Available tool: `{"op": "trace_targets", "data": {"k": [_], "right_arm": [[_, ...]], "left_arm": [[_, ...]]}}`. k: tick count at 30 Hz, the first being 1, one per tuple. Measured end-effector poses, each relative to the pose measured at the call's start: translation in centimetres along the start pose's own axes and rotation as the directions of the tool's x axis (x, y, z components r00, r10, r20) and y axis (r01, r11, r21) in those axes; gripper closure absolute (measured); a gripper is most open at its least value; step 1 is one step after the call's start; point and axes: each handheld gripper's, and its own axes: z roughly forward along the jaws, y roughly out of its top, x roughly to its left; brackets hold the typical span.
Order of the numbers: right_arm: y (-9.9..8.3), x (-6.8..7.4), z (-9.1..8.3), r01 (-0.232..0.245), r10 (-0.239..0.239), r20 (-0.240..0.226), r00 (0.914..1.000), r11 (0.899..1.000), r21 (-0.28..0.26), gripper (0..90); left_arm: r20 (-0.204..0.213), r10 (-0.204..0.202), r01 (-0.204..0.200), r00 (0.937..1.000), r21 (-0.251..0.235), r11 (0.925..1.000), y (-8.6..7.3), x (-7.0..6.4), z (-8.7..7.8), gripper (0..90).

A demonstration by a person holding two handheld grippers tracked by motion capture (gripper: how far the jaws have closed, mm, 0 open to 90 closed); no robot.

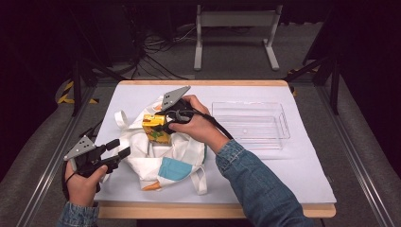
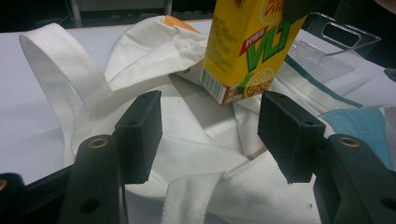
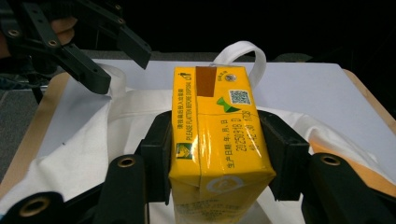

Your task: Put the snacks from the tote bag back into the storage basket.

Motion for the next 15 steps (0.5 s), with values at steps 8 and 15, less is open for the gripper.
{"op": "trace_targets", "data": {"k": [8,15], "right_arm": [[1.2,0.2,-2.7,0.015,-0.015,0.006,0.9999,1.000,-0.023,51.2],[1.7,0.4,-4.5,0.019,-0.020,-0.007,0.9998,0.999,-0.046,51.2]], "left_arm": [[-0.005,0.000,0.000,1.0000,-0.002,1.0000,0.0,0.0,0.1,40.7],[-0.003,0.005,-0.005,1.0000,-0.012,0.9999,0.0,0.1,-0.2,38.2]]}}
